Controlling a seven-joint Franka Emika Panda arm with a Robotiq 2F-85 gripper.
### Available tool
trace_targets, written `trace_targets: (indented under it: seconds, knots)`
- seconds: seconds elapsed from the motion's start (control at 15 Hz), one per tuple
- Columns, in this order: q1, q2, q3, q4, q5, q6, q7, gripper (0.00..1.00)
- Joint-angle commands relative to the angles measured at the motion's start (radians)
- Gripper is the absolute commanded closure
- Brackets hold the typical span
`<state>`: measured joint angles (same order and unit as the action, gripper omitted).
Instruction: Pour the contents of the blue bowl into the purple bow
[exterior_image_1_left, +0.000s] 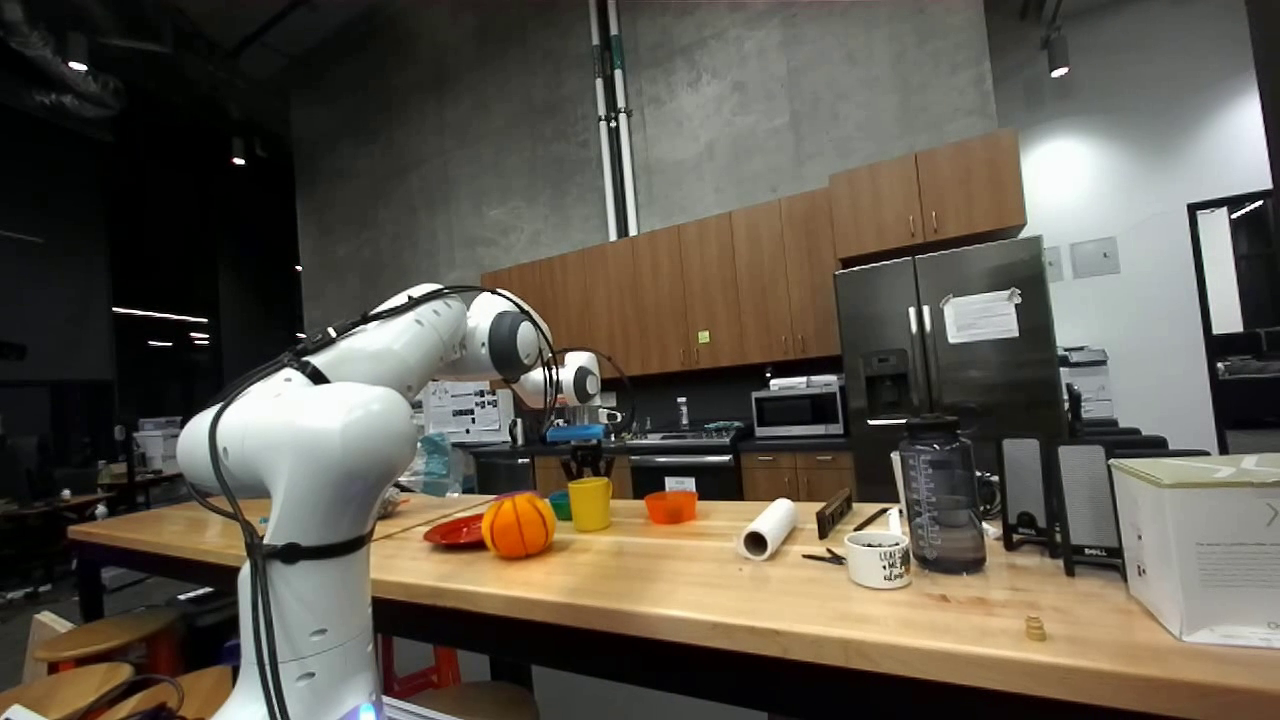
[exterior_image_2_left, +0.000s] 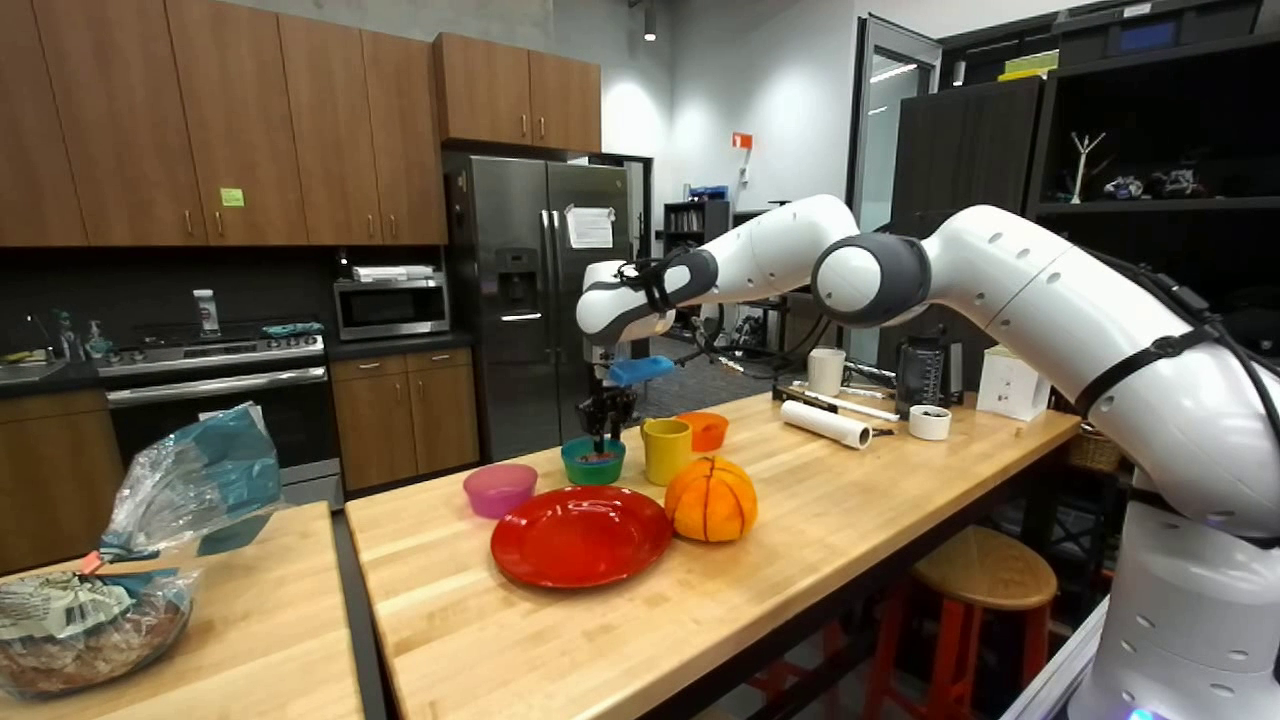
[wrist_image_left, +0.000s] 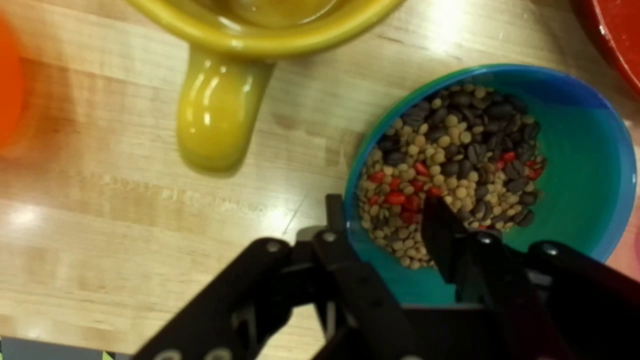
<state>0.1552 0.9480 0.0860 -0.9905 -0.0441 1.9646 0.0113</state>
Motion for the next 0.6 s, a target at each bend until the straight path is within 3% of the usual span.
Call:
trace_targets:
  seconds: [0.0,0.13,0.53]
  knots:
    - [-0.001,0.015,-0.004,0.034,0.017,-0.014,-0.004,0.87]
    - [-0.001,0.02,-0.004,0.038,0.018,-0.02,-0.004,1.0]
    - [-0.001,0.029,-0.001,0.056,0.027,-0.039,-0.004,0.98]
